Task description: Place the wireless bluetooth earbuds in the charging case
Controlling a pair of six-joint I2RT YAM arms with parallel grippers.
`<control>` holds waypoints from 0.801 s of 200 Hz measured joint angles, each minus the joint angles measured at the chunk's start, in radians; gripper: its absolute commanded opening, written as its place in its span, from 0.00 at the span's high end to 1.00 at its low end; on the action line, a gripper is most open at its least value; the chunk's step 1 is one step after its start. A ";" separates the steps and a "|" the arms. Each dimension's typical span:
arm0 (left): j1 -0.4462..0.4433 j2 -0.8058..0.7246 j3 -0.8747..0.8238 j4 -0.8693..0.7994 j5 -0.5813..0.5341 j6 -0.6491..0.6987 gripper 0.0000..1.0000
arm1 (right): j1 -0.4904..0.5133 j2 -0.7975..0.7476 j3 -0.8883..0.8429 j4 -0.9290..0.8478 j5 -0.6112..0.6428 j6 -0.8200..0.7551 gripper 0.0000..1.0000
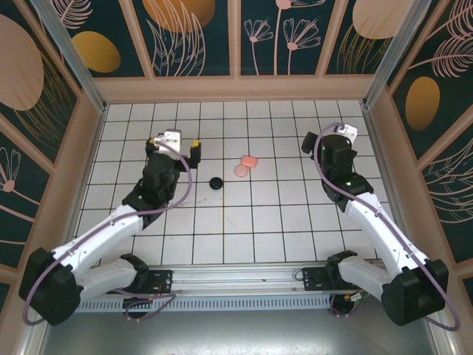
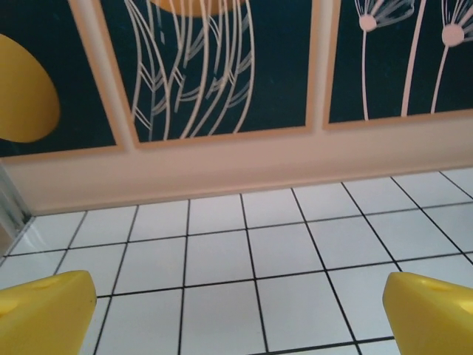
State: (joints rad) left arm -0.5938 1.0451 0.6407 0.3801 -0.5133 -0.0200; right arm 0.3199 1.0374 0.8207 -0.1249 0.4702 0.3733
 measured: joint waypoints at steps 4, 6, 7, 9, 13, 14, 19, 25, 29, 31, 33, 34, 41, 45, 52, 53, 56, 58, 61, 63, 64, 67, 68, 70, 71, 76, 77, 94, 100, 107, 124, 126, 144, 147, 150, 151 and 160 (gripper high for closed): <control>0.004 -0.014 -0.016 0.016 -0.001 0.006 0.01 | -0.008 0.000 -0.009 0.016 0.007 -0.006 0.01; 0.008 -0.023 -0.026 0.028 0.002 0.010 0.01 | -0.012 0.000 -0.013 0.022 0.010 -0.008 0.01; 0.010 -0.027 -0.033 0.034 0.003 0.011 0.01 | -0.014 0.000 -0.016 0.029 0.011 -0.010 0.01; 0.013 -0.032 -0.039 0.040 0.003 0.014 0.01 | -0.017 0.000 -0.019 0.035 0.013 -0.013 0.01; 0.026 -0.048 -0.057 0.060 0.009 0.016 0.01 | -0.026 0.000 -0.031 0.053 0.017 -0.022 0.01; 0.028 -0.050 -0.060 0.063 0.010 0.016 0.01 | -0.027 0.000 -0.033 0.056 0.018 -0.023 0.01; 0.047 -0.067 -0.082 0.086 0.013 0.016 0.01 | -0.037 0.000 -0.048 0.079 0.020 -0.032 0.01; 0.077 -0.087 -0.110 0.114 0.023 0.016 0.01 | -0.049 -0.001 -0.068 0.105 0.019 -0.045 0.01; 0.095 -0.097 -0.128 0.136 0.033 0.014 0.01 | -0.056 -0.001 -0.081 0.123 0.017 -0.054 0.01; 0.108 -0.104 -0.139 0.147 0.035 0.013 0.01 | -0.060 -0.001 -0.089 0.133 0.017 -0.057 0.01; 0.122 -0.111 -0.151 0.162 0.037 0.012 0.01 | -0.063 -0.001 -0.095 0.141 0.016 -0.061 0.01; 0.126 -0.113 -0.156 0.166 0.039 0.012 0.01 | -0.066 -0.002 -0.100 0.147 0.013 -0.063 0.01; 0.166 -0.136 -0.200 0.210 0.045 0.013 0.01 | -0.080 -0.003 -0.126 0.179 0.003 -0.080 0.01; 0.184 -0.146 -0.224 0.231 0.045 0.014 0.01 | -0.087 -0.003 -0.138 0.192 0.000 -0.085 0.01; 0.217 -0.161 -0.270 0.276 0.049 0.019 0.01 | -0.103 -0.003 -0.161 0.220 -0.012 -0.101 0.01; 0.221 -0.162 -0.274 0.281 0.050 0.020 0.01 | -0.106 -0.003 -0.163 0.224 -0.013 -0.104 0.01; 0.234 -0.166 -0.295 0.302 0.053 0.022 0.01 | -0.112 -0.003 -0.172 0.235 -0.021 -0.108 0.01; 0.239 -0.166 -0.303 0.309 0.054 0.023 0.01 | -0.116 -0.003 -0.177 0.243 -0.024 -0.111 0.01; 0.251 -0.166 -0.321 0.327 0.060 0.029 0.01 | -0.123 -0.003 -0.185 0.253 -0.027 -0.118 0.01; 0.257 -0.166 -0.331 0.335 0.062 0.030 0.01 | -0.127 -0.003 -0.191 0.261 -0.031 -0.122 0.01; 0.259 -0.165 -0.334 0.337 0.064 0.032 0.01 | -0.130 -0.003 -0.195 0.267 -0.032 -0.127 0.01; 0.268 -0.162 -0.346 0.349 0.069 0.037 0.01 | -0.136 -0.003 -0.202 0.278 -0.035 -0.134 0.01; 0.270 -0.161 -0.349 0.352 0.071 0.038 0.01 | -0.137 -0.003 -0.204 0.281 -0.036 -0.135 0.01; 0.275 -0.159 -0.357 0.359 0.075 0.040 0.01 | -0.140 -0.002 -0.208 0.287 -0.039 -0.138 0.01; 0.277 -0.158 -0.360 0.362 0.078 0.042 0.01 | -0.142 -0.002 -0.211 0.291 -0.040 -0.140 0.01; 0.290 -0.148 -0.377 0.381 0.088 0.050 0.01 | -0.150 -0.002 -0.222 0.312 -0.045 -0.152 0.01; 0.293 -0.145 -0.381 0.384 0.090 0.051 0.01 | -0.151 -0.002 -0.223 0.314 -0.046 -0.153 0.01; 0.326 -0.097 -0.413 0.441 0.126 0.081 0.01 | -0.174 0.002 -0.261 0.393 -0.053 -0.187 0.01; 0.334 -0.076 -0.419 0.460 0.141 0.092 0.01 | -0.182 0.004 -0.275 0.421 -0.055 -0.198 0.01; 0.342 -0.049 -0.427 0.485 0.157 0.104 0.01 | -0.192 0.007 -0.294 0.451 -0.056 -0.211 0.01; 0.360 0.023 -0.450 0.553 0.196 0.122 0.01 | -0.220 0.013 -0.337 0.516 -0.066 -0.232 0.01; 0.362 0.030 -0.452 0.558 0.198 0.123 0.01 | -0.224 0.014 -0.342 0.523 -0.068 -0.236 0.01; 0.385 0.124 -0.476 0.643 0.227 0.124 0.01 | -0.250 0.030 -0.377 0.581 -0.082 -0.258 0.01; 0.388 0.140 -0.480 0.656 0.230 0.125 0.01 | -0.253 0.034 -0.381 0.591 -0.084 -0.263 0.01; 0.392 0.155 -0.483 0.670 0.234 0.125 0.01 | -0.256 0.037 -0.387 0.601 -0.087 -0.267 0.01; 0.394 0.162 -0.485 0.677 0.237 0.125 0.01 | -0.256 0.039 -0.389 0.607 -0.087 -0.269 0.01; 0.403 0.205 -0.494 0.714 0.246 0.124 0.01 | -0.261 0.051 -0.406 0.642 -0.095 -0.285 0.01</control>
State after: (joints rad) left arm -0.1909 1.2503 0.1463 1.0939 -0.2672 0.1040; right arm 0.0586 1.0882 0.4152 0.5167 0.3752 0.0887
